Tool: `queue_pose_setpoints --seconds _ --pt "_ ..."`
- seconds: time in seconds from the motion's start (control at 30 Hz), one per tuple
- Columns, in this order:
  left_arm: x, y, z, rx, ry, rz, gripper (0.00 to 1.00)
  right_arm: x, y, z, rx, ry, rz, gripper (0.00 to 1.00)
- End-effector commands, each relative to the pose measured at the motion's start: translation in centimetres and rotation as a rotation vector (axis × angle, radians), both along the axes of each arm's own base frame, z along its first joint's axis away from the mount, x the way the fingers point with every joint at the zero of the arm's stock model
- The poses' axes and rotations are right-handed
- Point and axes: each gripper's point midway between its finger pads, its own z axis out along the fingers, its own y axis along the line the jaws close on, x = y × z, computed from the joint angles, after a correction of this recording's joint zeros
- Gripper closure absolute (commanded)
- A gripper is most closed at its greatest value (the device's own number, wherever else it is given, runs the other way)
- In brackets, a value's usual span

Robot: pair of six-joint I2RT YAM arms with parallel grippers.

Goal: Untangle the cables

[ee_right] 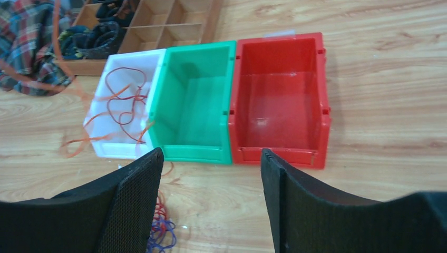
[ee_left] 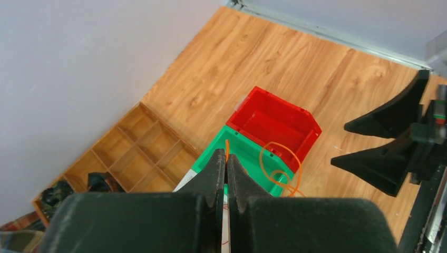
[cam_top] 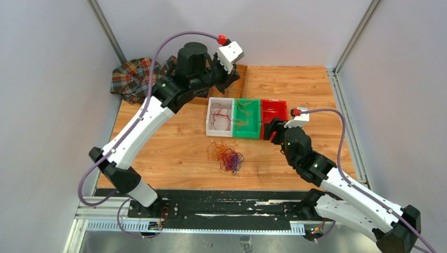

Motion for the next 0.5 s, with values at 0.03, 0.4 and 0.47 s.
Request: queue_pose_setpoints --seconds 0.03,0.4,0.47 --pt "2.0 -2.5 -1.2 -0.009 -0.020 -0.022 1.00 0.1 -2.6 -1.5 -0.003 0.029 -0.094 0.33" --pt "7.5 -6.0 -10.0 0.141 0.035 -0.005 1.00 0.6 -4.1 -3.1 0.000 0.061 -0.141 0.34" --pt "8.4 -6.4 -12.1 0.178 0.053 -0.002 1.00 0.7 -4.1 -3.2 0.002 0.062 -0.141 0.35"
